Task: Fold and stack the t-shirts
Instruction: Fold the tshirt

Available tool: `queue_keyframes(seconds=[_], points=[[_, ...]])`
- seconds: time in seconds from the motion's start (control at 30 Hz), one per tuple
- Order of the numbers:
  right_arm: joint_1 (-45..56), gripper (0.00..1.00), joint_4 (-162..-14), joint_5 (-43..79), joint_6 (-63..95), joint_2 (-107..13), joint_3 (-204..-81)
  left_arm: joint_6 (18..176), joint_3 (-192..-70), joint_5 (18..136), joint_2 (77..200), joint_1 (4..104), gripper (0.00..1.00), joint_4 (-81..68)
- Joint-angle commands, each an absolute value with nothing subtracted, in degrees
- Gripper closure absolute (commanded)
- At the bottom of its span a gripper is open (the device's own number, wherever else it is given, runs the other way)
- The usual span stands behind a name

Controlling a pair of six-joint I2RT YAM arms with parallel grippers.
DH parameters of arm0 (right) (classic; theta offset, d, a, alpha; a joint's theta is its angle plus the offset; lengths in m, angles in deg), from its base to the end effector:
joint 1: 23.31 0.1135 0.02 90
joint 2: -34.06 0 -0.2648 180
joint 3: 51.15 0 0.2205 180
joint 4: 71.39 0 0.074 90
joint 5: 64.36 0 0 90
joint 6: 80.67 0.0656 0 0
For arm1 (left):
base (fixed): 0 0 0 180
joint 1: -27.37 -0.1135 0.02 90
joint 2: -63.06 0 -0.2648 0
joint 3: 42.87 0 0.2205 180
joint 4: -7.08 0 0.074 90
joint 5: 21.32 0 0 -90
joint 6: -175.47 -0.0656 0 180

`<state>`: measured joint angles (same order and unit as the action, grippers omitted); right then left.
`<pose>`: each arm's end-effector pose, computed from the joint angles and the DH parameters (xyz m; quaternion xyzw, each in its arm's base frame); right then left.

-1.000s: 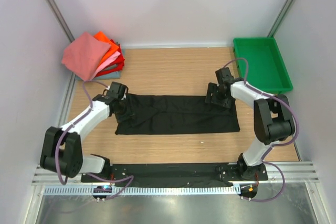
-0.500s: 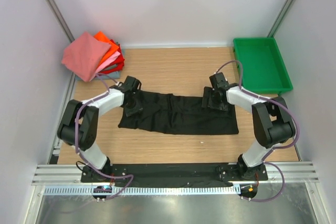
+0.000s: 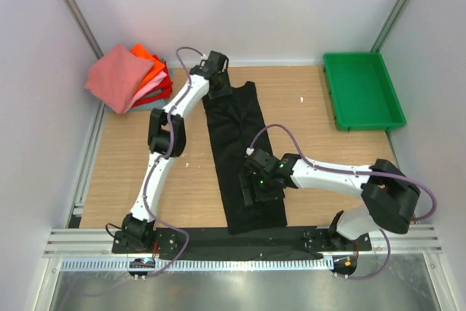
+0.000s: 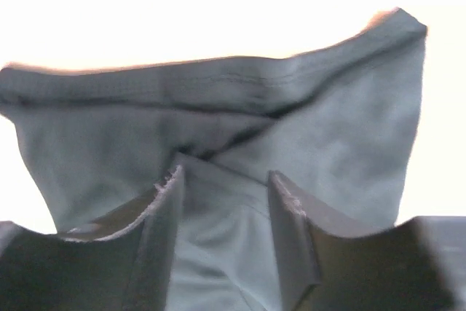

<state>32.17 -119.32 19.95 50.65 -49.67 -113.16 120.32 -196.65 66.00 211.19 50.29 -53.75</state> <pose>0.1331 0.2050 0.1645 -0.1299 0.9745 0.1644 0.0806 0.5022 -0.2090 0.1605 -0.1061 0.9480 -0.1250 0.2727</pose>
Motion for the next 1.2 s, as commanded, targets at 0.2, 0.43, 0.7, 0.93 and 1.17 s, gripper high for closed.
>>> queue_keyframes(seconds=[0.2, 0.43, 0.7, 0.93, 1.17], points=[[26.4, 0.07, -134.7, 22.9, 42.6, -44.3, -140.2, 112.5, -192.8, 77.7, 191.2, 53.7, 0.11, -50.2], [12.7, 0.07, -128.0, 25.2, 39.0, -49.5, -145.4, 111.0, -179.8, 69.0, 170.7, 53.7, 0.12, -61.0], [1.6, 0.17, -125.9, 23.1, 30.3, -74.3, -167.8, 116.6, -131.7, 68.3, 131.7, 53.8, 0.13, -50.1], [-4.8, 0.25, -128.1, 18.5, 26.8, -97.1, -189.4, 110.3, -126.0, 62.4, 110.0, 53.8, 0.1, -64.0], [-6.6, 0.19, -125.0, 12.3, 27.8, -108.8, -197.5, 107.0, -124.8, 60.2, 103.2, 53.9, 0.06, -71.6]])
